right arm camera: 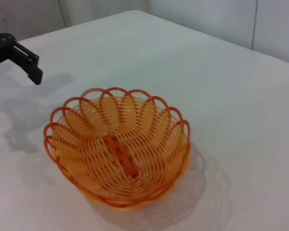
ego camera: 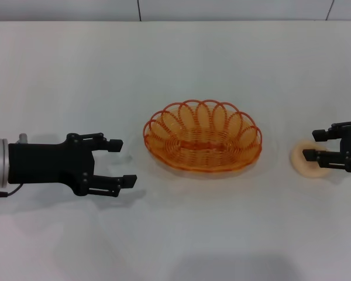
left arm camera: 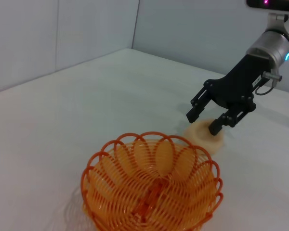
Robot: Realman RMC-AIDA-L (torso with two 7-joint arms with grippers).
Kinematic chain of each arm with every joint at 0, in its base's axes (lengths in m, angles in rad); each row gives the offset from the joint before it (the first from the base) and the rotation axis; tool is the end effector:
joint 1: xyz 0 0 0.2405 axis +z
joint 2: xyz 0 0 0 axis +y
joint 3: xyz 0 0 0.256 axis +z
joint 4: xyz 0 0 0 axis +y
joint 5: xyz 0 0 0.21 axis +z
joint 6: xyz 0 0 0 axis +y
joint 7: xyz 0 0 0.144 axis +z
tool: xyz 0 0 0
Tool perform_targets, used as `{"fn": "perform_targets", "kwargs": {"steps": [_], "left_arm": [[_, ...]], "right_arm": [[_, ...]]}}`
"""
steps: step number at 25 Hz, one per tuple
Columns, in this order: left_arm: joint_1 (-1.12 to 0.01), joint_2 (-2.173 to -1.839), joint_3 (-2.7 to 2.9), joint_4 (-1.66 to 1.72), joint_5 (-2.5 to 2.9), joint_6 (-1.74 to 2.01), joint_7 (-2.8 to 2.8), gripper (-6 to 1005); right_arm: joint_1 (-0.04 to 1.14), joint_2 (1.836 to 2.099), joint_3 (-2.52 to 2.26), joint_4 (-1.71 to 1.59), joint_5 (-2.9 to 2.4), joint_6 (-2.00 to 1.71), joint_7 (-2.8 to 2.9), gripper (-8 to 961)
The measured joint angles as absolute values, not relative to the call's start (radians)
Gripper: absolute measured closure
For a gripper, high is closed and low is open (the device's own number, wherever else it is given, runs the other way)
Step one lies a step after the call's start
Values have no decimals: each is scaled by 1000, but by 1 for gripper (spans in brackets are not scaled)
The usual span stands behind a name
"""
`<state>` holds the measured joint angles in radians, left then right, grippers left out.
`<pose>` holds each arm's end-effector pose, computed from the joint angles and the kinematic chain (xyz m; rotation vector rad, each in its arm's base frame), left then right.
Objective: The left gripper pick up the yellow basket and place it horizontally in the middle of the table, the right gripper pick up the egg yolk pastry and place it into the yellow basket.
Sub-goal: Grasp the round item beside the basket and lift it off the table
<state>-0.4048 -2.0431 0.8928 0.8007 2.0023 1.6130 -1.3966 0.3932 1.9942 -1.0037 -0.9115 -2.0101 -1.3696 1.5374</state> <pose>-0.2816 0.2984 0.0075 -2.8787 -0.5424 -0.4865 0.2934 0.3347 0.0320 -2.6912 0.5654 0.2213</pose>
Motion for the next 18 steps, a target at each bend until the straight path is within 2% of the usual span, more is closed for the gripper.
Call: {"fn": "perform_targets", "kwargs": {"steps": [6, 12, 17, 18], "left_arm": [[-405, -2048, 893, 801, 2005, 1607, -1392, 136], [-395, -2050, 893, 801, 2005, 1581, -1391, 137], [-391, -2052, 895, 801, 2012, 1576, -1390, 137], [-390, -2052, 893, 801, 2014, 1575, -1390, 137]], "right_arm": [[397, 1995, -1010, -907, -2013, -1359, 1533, 530], [397, 1996, -1009, -907, -2016, -1359, 1531, 706], [392, 1996, -1001, -916, -2009, -1362, 1525, 918], [392, 1994, -1000, -921, -2007, -1364, 1525, 918]]}}
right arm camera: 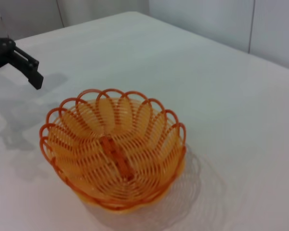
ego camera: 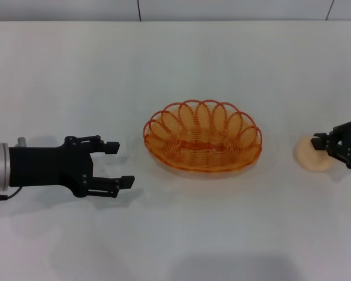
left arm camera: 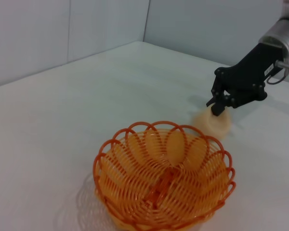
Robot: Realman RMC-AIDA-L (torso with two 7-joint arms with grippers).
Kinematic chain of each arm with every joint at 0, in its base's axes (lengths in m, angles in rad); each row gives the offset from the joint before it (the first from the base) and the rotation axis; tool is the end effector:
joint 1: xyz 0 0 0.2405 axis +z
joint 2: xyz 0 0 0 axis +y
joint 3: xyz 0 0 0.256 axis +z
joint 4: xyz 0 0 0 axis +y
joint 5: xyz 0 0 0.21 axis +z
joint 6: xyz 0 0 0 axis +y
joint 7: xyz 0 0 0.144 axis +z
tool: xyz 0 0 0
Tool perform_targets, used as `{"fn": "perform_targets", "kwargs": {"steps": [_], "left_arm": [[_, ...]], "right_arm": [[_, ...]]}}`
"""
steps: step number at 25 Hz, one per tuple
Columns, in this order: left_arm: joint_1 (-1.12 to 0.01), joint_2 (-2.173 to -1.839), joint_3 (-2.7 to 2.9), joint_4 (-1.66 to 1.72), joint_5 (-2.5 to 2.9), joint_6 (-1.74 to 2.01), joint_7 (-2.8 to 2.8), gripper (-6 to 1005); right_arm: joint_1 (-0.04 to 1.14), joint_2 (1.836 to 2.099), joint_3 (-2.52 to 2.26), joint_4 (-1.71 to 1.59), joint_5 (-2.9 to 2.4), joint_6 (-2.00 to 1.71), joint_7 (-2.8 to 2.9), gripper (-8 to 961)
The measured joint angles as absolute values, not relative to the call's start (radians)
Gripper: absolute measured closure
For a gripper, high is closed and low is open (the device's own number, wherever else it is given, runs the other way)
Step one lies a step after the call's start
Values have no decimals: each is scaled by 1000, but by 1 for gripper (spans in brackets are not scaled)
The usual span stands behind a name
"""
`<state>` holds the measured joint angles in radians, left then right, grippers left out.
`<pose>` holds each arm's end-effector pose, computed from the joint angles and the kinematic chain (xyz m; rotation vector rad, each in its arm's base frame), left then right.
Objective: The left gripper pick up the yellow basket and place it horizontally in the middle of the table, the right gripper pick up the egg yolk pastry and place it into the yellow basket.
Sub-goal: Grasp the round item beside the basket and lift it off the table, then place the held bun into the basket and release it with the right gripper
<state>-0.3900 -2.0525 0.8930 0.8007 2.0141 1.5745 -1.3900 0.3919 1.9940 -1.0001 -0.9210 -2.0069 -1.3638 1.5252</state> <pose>-0.2883 0.2971 0.0037 -2.8498 -0.5628 -0.4545 0.2926 0.3365 0.0346 -2.6808 0.5399 0.2198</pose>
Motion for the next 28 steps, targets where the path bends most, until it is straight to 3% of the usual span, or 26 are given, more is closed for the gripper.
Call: {"fn": "perform_targets", "kwargs": {"steps": [14, 28], "left_arm": [[-386, -2063, 894, 802, 2021, 1555, -1390, 136], [-395, -2072, 893, 807, 2015, 1541, -1386, 136]], "right_arm": [[439, 1998, -902, -1086, -1887, -1566, 1562, 920], [546, 2023, -1160, -905, -1730, -1379, 1485, 923]]}}
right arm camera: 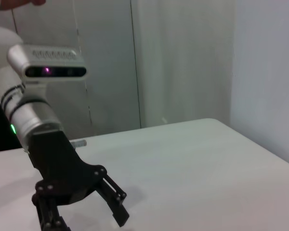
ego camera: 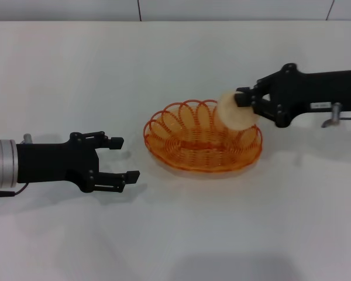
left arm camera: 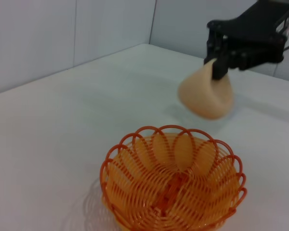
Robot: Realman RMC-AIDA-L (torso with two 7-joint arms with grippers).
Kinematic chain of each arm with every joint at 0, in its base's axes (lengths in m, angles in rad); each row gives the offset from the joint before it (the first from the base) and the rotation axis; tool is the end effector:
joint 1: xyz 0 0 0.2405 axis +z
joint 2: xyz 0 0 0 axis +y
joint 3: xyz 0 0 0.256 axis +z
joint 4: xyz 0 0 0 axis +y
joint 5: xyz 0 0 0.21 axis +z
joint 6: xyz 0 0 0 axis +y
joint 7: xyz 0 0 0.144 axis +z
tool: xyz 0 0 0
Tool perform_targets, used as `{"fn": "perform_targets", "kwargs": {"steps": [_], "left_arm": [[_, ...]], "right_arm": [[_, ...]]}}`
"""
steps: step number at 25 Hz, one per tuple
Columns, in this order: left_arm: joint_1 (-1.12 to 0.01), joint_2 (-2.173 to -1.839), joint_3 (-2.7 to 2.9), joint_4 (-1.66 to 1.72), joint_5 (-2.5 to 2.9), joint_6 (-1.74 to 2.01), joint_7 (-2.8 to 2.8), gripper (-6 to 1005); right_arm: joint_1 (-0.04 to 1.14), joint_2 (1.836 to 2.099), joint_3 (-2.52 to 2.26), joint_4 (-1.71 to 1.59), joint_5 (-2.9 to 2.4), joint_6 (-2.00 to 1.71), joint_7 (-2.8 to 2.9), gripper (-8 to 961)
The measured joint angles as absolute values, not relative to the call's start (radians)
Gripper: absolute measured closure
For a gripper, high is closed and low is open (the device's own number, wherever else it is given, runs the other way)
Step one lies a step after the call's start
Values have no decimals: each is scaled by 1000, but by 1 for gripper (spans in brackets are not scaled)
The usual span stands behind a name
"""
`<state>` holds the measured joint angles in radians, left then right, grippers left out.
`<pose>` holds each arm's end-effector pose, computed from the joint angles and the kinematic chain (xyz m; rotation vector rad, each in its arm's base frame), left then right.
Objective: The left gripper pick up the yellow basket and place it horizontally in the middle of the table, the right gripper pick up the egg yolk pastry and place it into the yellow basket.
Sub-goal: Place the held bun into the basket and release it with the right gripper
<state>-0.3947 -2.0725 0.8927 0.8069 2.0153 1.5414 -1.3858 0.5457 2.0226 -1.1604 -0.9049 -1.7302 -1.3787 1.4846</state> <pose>-0.2847 0.3013 -0.0026 -2.8285 -0.5525 -0.4545 0.1901 0.3660 0.0039 -2.8075 0.2447 0.5811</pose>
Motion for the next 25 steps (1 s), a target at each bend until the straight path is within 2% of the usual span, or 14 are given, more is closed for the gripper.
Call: {"fn": "perform_targets", "kwargs": {"steps": [12, 15, 20, 25], "left_arm": [[-402, -2073, 900, 808, 2020, 1549, -1381, 136], [-404, -2074, 900, 808, 2020, 1549, -1381, 136], [-405, -2073, 900, 808, 2016, 1551, -1389, 137], [-410, -2070, 896, 805, 2017, 1557, -1396, 137]], "right_arm": [[538, 2022, -1287, -854, -1620, -1323, 1417, 904], [535, 2020, -1299, -852, -1620, -1324, 1408, 705], [511, 2016, -1289, -865, -1617, -1365, 1362, 474], [460, 1996, -1190, -874, -1628, -1484, 1305, 280]]}}
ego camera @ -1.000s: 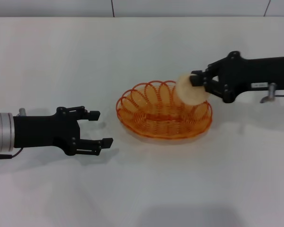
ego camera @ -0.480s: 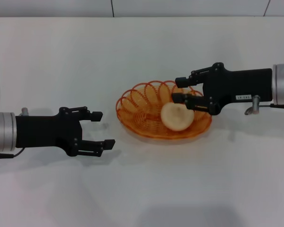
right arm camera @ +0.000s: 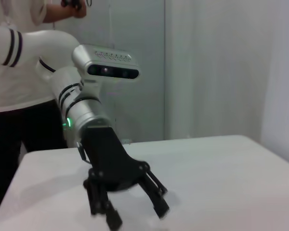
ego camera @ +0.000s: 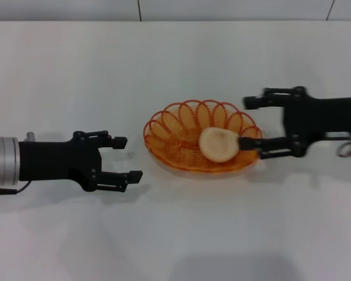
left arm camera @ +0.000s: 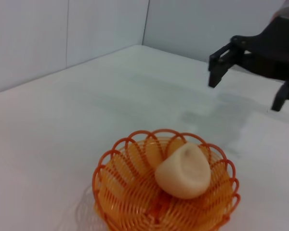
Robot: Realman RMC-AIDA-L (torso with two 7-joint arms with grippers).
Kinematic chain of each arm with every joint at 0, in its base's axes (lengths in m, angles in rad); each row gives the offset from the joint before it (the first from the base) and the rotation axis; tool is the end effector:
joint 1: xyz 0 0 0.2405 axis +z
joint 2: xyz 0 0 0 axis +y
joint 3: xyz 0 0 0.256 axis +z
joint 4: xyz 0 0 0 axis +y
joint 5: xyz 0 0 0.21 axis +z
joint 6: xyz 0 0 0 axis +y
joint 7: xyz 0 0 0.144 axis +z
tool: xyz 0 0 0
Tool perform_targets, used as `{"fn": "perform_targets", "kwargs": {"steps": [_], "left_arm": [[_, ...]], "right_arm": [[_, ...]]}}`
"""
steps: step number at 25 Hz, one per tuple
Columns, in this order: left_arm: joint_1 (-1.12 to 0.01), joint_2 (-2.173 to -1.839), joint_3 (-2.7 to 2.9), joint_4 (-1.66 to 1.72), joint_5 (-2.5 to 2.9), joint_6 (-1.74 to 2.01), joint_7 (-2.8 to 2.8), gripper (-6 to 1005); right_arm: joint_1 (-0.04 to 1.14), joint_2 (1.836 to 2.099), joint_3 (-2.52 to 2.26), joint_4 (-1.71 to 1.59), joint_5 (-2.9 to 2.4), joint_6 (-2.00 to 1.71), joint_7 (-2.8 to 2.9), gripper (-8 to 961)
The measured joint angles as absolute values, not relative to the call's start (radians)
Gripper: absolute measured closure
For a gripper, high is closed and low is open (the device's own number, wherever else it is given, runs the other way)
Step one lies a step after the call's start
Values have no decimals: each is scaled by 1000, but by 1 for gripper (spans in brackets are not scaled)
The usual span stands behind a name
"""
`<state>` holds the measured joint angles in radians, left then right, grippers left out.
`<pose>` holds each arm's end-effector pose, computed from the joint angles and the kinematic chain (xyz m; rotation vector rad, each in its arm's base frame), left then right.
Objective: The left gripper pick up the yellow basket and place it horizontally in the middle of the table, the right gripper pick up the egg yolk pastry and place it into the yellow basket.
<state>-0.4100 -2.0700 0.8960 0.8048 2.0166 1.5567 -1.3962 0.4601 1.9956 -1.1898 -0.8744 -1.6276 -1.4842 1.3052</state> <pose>-0.2796 0.3035 -0.0027 -2.8502 -0.5451 -0.4632 0.2124 0.3361 0.0085 -2.8412 0.1081 0.6701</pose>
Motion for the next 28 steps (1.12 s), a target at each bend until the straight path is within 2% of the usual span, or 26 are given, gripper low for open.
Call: {"fn": "perform_targets", "kwargs": {"steps": [3, 6, 8, 13, 17, 28], "left_arm": [[-420, -2073, 893, 799, 2007, 1553, -1397, 137], [-427, -2073, 893, 799, 2006, 1554, -1397, 136], [-437, -2071, 893, 793, 2006, 1554, -1399, 136], [-462, -2057, 894, 777, 2013, 1581, -1416, 137], [-470, -2044, 896, 773, 2016, 1600, -1426, 137], [-505, -2040, 896, 779, 2078, 1609, -1470, 136]], "right_arm": [[405, 1983, -1112, -864, -1630, -1525, 1228, 187], [365, 1986, -1054, -840, -1631, -1529, 1164, 105], [356, 1985, -1039, -823, -1631, -1530, 1149, 104], [348, 1955, -1003, -726, -1642, -1534, 1144, 101], [349, 1957, -1000, -724, -1687, -1531, 1144, 99], [372, 1958, -1001, -737, -1750, -1518, 1187, 99]]}}
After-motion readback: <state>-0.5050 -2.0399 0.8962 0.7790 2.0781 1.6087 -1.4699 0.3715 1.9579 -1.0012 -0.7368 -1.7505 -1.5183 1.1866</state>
